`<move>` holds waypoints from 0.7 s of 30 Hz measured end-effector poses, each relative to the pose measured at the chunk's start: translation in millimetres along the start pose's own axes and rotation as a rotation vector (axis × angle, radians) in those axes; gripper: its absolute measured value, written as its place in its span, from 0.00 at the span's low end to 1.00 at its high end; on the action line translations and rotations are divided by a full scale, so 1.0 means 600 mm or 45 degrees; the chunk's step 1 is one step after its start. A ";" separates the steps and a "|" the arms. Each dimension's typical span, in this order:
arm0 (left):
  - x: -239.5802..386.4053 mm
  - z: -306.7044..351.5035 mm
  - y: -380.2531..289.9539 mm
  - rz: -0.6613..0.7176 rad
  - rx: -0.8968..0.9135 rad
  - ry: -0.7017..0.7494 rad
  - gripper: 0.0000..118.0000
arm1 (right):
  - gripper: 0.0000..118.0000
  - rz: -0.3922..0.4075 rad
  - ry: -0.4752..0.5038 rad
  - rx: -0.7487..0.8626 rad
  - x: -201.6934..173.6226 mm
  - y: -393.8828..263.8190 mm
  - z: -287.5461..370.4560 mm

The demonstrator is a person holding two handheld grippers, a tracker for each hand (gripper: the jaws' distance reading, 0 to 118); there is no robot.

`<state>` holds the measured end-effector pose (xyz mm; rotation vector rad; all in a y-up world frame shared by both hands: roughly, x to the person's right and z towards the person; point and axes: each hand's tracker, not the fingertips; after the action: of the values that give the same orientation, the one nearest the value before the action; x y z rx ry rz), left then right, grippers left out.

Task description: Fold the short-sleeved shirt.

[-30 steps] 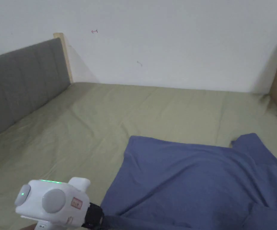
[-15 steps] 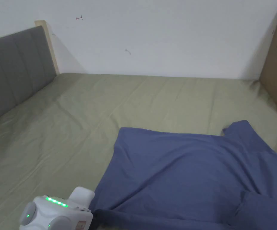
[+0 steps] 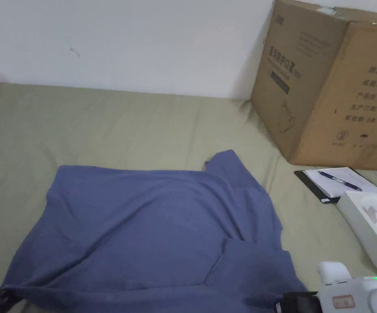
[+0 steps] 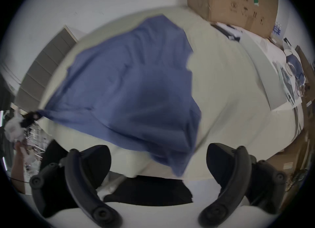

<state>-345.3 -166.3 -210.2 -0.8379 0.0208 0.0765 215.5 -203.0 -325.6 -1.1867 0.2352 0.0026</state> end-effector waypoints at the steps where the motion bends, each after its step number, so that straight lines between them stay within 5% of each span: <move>1: 0.000 0.000 0.000 0.021 0.001 -0.007 0.02 | 0.91 0.029 -0.045 -0.010 0.001 -0.005 -0.011; 2: -0.001 0.001 0.000 0.043 0.000 -0.017 0.02 | 0.86 0.055 -0.075 0.009 0.001 -0.011 -0.018; 5: 0.003 0.004 0.001 0.067 -0.005 -0.028 0.02 | 0.15 0.135 -0.050 0.056 -0.003 -0.015 -0.018; 6: 0.004 0.003 0.002 0.065 -0.010 -0.025 0.02 | 0.07 0.129 0.015 0.096 -0.002 -0.017 -0.012; 11: -0.002 0.006 -0.001 0.069 -0.022 0.005 0.02 | 0.07 0.192 -0.012 0.143 -0.009 -0.029 0.020; 21: -0.010 0.050 0.018 0.100 0.092 0.028 0.02 | 0.06 0.103 0.045 0.284 -0.001 -0.041 0.133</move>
<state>-352.1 -137.1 -197.8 -0.7658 0.0771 0.1395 232.5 -139.0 -275.0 -0.9552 0.3068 0.0257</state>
